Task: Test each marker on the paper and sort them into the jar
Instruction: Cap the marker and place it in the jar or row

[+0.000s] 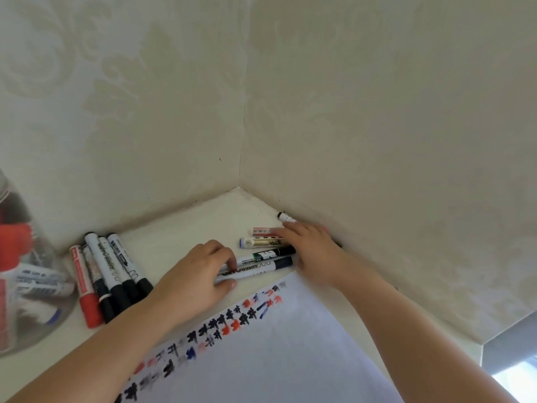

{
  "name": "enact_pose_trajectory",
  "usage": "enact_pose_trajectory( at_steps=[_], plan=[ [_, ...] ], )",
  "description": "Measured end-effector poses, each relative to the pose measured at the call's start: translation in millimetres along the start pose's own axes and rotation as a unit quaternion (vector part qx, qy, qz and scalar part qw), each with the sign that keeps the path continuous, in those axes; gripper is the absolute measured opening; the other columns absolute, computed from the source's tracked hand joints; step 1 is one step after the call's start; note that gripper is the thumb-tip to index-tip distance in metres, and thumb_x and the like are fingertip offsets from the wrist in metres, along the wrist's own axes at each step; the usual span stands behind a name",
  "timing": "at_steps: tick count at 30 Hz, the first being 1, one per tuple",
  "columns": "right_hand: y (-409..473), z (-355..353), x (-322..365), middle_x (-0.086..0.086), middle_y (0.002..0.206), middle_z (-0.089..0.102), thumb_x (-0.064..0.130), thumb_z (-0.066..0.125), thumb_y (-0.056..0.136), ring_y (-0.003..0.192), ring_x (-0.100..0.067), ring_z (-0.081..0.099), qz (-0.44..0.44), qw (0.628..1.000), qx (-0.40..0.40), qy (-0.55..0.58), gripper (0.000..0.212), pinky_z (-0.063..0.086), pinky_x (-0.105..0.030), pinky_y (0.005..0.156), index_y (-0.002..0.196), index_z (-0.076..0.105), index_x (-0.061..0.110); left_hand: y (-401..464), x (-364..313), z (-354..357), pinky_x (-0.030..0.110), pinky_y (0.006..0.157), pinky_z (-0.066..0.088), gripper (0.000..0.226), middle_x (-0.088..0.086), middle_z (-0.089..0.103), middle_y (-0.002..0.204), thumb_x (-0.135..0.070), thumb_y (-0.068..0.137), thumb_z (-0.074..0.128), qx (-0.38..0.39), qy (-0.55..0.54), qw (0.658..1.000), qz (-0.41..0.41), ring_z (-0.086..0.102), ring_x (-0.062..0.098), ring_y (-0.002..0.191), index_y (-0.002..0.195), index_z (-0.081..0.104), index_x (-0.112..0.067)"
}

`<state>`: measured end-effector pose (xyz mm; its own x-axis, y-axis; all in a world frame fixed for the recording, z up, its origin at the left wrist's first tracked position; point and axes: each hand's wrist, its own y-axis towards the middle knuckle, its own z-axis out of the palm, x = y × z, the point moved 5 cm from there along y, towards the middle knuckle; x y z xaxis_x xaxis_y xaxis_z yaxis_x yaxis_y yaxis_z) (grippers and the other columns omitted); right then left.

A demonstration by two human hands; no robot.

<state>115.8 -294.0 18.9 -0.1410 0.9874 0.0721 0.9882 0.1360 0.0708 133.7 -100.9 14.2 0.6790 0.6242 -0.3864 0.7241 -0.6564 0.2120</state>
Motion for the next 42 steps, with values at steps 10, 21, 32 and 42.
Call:
enact_pose_trajectory(
  at_steps=[10, 21, 32, 42],
  plan=[
    [-1, 2, 6, -0.001, 0.126, 0.059, -0.002, 0.054, 0.082, 0.113, -0.021, 0.052, -0.034, 0.992, -0.010, 0.123, 0.055, 0.041, -0.030, 0.096, 0.131, 0.053, 0.022, 0, 1, 3, 0.018, 0.085, 0.033, 0.015, -0.012, 0.047, 0.110, -0.032, 0.084, 0.060, -0.008, -0.033, 0.999, 0.009, 0.042, 0.007, 0.100, 0.099, 0.056, -0.028],
    [-19, -20, 46, -0.005, 0.093, 0.062, 0.025, 0.063, 0.085, 0.091, -0.025, 0.052, -0.113, 0.990, -0.040, 0.074, 0.021, 0.043, -0.038, 0.077, 0.104, 0.070, 0.019, -36, -27, -5, 0.026, 0.089, 0.024, 0.065, -0.015, 0.034, 0.120, -0.074, 0.073, 0.019, -0.007, 0.070, 0.998, 0.002, 0.025, 0.007, 0.110, 0.120, 0.041, -0.034],
    [-33, -15, 36, 0.013, 0.073, 0.057, 0.026, 0.062, 0.086, 0.063, 0.001, 0.051, 0.010, 0.974, -0.056, 0.218, 0.005, 0.037, -0.019, 0.058, 0.089, 0.064, 0.022, -53, -26, 12, 0.025, 0.086, 0.022, 0.070, -0.016, 0.025, 0.119, -0.068, 0.066, 0.057, 0.175, 0.041, 0.984, 0.004, 0.022, 0.006, 0.106, 0.125, 0.027, -0.043],
    [-58, -7, 50, 0.005, 0.053, 0.058, 0.014, 0.065, 0.083, 0.047, -0.014, 0.054, 0.094, 0.789, -0.052, 0.605, 0.021, 0.046, -0.025, 0.048, 0.064, 0.056, 0.015, -46, -34, 2, 0.024, 0.089, 0.030, 0.066, -0.017, 0.029, 0.113, -0.069, 0.066, 0.056, 0.127, -0.037, 0.991, -0.011, 0.027, 0.003, 0.104, 0.120, 0.030, -0.039]
  ],
)
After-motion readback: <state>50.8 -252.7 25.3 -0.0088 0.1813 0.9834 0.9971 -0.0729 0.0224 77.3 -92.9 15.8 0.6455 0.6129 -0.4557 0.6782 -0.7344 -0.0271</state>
